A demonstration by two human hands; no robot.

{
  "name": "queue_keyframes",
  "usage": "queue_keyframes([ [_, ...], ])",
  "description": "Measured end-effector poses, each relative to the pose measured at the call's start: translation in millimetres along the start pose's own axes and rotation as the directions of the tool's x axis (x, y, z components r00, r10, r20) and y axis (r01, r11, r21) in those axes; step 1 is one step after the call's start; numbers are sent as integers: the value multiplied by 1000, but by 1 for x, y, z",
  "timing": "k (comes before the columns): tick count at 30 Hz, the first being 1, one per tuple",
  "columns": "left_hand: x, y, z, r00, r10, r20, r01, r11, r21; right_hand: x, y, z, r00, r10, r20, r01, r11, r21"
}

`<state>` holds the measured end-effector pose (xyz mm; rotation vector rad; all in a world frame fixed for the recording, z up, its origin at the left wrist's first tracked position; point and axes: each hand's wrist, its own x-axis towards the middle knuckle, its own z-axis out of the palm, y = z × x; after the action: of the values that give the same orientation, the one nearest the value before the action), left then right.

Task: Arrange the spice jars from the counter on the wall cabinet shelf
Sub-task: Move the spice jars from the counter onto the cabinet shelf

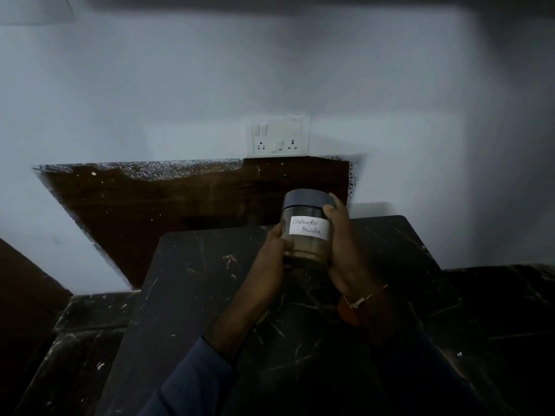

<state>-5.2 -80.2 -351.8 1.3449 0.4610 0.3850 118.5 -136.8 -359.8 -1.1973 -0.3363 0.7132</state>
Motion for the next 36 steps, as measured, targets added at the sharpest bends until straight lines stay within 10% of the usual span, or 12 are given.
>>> queue_keyframes([
  [14,69,141,33,896,437,75,-443,879,174,13,-211,8,890,-322,324,452,724,-522],
  [23,114,332,64,731,588,346,-678,685,266,30,-394,35,655,-607,450,755,503,-420],
  [27,157,372,75,773,572,273,-616,579,534,75,-432,38,627,-656,419,772,453,-447],
  [33,214,388,76,961,240,136,-106,-135,985,162,-452,22,672,-628,393,711,399,-579],
  [36,233,395,80,986,169,5,22,-154,988,196,-458,17,691,-612,385,687,390,-613],
])
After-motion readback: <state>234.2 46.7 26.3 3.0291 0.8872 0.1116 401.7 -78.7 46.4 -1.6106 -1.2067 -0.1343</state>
